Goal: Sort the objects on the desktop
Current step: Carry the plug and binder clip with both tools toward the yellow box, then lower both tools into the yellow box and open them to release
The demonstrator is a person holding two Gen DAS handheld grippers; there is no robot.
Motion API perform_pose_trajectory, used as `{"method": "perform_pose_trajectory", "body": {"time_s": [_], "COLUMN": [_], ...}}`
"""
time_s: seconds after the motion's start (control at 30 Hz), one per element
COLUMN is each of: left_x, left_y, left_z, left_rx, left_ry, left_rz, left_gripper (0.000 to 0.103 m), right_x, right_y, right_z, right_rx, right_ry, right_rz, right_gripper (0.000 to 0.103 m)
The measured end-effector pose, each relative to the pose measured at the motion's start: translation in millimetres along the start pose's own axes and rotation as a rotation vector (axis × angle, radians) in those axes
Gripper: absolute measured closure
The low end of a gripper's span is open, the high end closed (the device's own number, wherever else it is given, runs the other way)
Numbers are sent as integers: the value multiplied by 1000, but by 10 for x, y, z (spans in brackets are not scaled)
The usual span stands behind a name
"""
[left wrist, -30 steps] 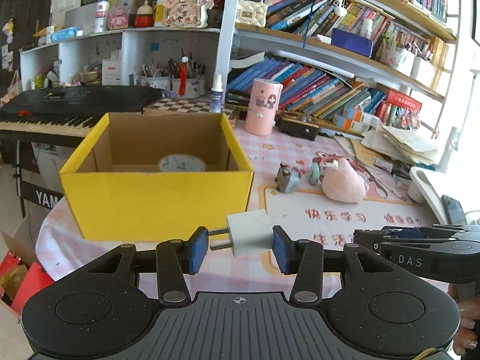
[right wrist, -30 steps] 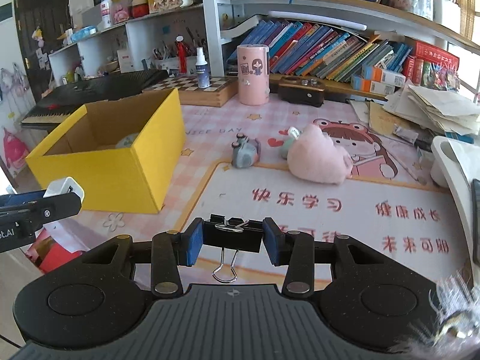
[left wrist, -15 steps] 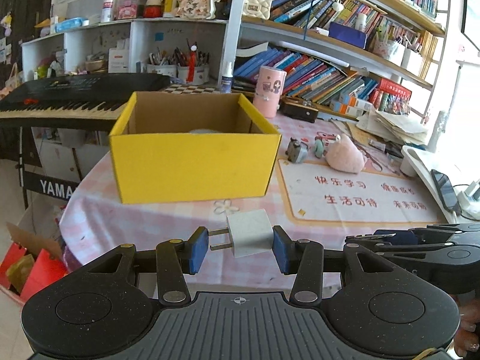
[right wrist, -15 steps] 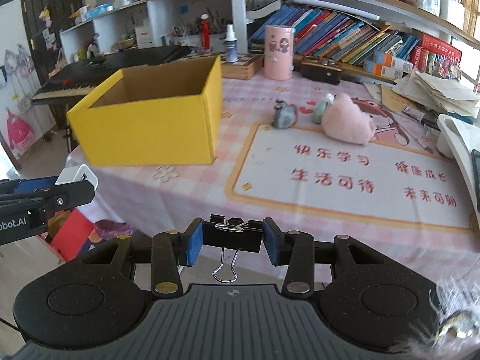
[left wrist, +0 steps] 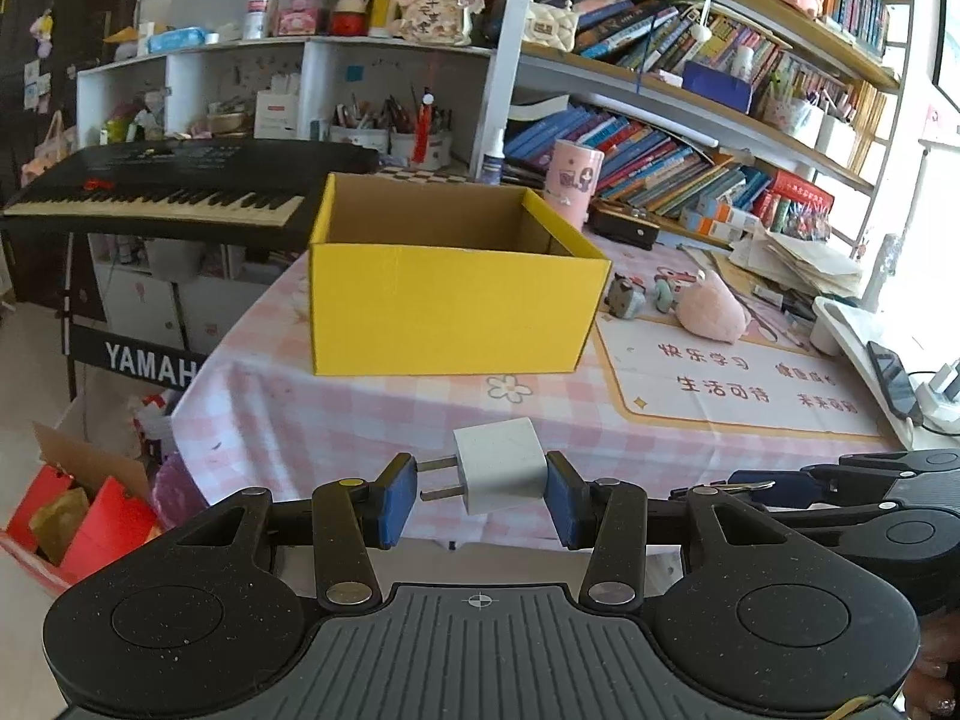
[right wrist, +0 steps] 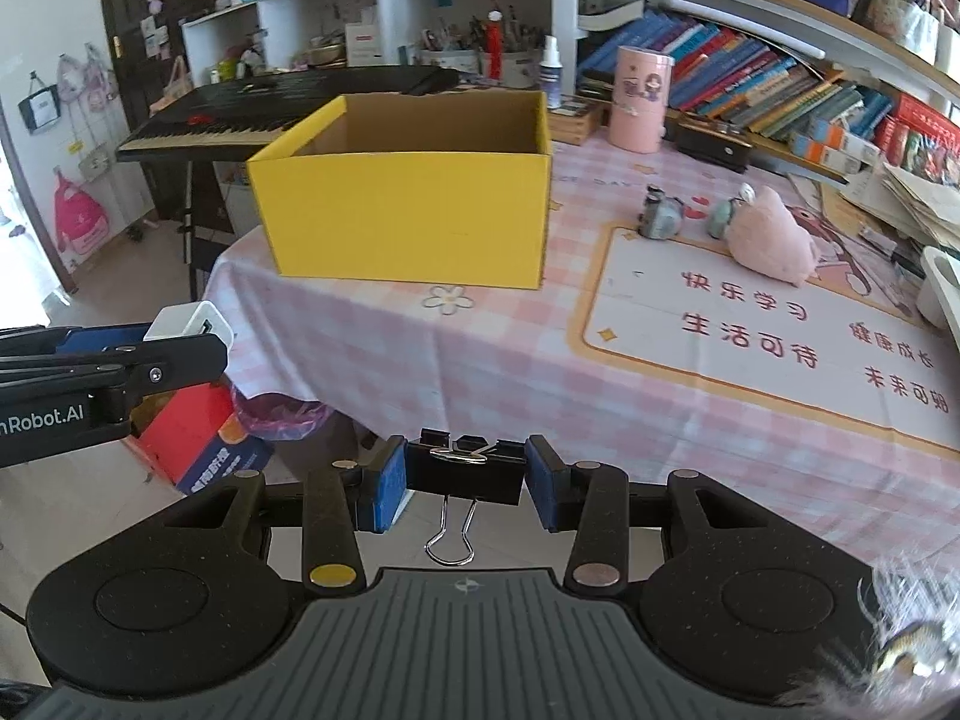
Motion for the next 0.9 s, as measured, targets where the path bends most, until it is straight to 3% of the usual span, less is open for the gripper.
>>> {"method": "perform_pose_trajectory", "body": {"time_s": [0.57, 0.9], "left_x": [124, 2], "left_y": [-114, -237], "left_z": [-375, -354], "left_rx": [61, 53], "left_ry": [-52, -56], "left_rz": [41, 61], "left_gripper": [58, 58], "right_x": [-100, -200], "right_y": [-276, -344], "right_z": [-451, -463], "right_rx": [109, 129], "right_ry": [-68, -87], "right_rz": [22, 22], "right_gripper": [63, 63]}}
Point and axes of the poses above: each gripper's, at about its wrist camera, not at the fingertips, and x roughly against the way its jaws point, z to its right, y to its underside, the point moved 10 cm from there along -x, roughly the way its jaws point, and after that the axes turned 10 degrees about x, right-handed, at the moved point
